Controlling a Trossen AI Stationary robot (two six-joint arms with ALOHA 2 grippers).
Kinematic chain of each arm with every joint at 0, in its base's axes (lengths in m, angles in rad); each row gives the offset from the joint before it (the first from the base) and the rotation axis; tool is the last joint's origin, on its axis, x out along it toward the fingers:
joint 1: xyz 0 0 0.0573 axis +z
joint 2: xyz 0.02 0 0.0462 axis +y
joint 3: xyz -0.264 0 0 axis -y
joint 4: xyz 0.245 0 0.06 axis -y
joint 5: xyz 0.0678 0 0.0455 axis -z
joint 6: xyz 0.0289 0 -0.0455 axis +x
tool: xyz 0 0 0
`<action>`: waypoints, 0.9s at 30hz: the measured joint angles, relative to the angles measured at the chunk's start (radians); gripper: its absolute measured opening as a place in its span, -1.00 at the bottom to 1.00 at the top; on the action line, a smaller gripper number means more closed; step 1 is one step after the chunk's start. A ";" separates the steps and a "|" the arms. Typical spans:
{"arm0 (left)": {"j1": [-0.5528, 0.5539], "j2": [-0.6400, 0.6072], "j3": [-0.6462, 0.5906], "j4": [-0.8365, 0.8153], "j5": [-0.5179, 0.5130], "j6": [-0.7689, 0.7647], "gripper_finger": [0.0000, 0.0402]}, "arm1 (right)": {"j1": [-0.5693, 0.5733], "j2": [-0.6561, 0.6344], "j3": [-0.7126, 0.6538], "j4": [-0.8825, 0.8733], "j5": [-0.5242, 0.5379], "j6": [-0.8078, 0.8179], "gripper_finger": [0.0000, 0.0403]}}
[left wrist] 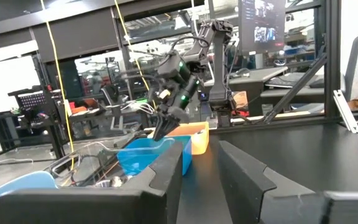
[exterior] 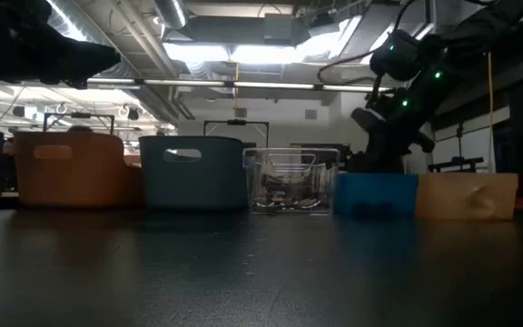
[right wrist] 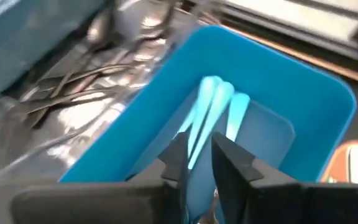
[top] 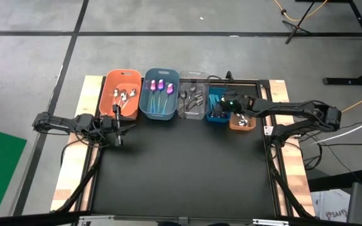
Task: Sort silverware by color (type)
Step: Return to Home Position
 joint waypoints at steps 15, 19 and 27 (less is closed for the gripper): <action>-0.001 0.000 0.000 0.000 0.000 0.000 -0.52 | 0.118 -0.401 -0.044 -0.123 -0.368 -0.411 -0.97; -0.001 0.000 0.000 0.000 0.000 0.000 -0.52 | 0.194 -0.507 -0.118 -0.092 -0.403 -0.430 -0.99; 0.000 0.000 0.000 0.000 0.000 0.000 -0.52 | 0.245 -0.748 -0.299 0.036 -0.436 -0.439 -1.00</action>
